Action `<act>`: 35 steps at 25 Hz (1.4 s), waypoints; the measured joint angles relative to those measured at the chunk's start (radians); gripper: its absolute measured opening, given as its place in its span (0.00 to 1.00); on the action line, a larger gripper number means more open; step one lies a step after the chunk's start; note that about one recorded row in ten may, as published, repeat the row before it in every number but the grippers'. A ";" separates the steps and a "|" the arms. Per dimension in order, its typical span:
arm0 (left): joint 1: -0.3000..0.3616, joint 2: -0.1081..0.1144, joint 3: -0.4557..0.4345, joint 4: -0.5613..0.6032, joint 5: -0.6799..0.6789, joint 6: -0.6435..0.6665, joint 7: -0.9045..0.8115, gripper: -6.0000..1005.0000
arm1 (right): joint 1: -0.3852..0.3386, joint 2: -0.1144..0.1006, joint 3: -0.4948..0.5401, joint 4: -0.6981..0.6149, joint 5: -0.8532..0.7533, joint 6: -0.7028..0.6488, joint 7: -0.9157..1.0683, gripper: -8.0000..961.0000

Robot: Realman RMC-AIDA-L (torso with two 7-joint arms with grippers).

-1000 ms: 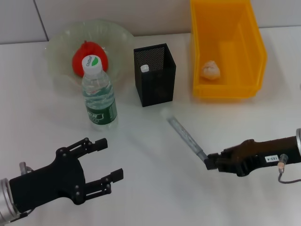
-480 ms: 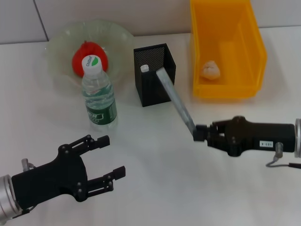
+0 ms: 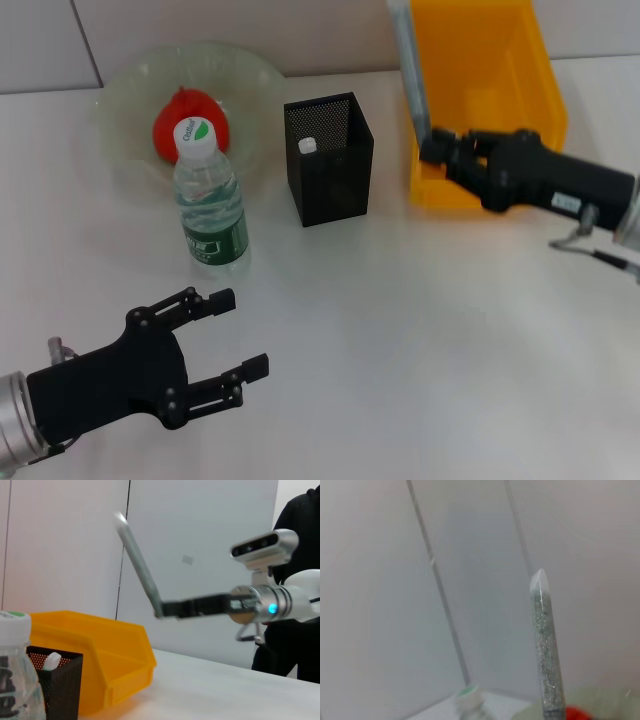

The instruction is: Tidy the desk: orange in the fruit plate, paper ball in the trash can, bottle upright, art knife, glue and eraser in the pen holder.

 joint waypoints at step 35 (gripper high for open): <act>0.009 0.000 -0.001 -0.005 0.008 -0.001 0.014 0.80 | 0.402 0.012 -0.055 0.371 0.119 0.506 -0.300 0.15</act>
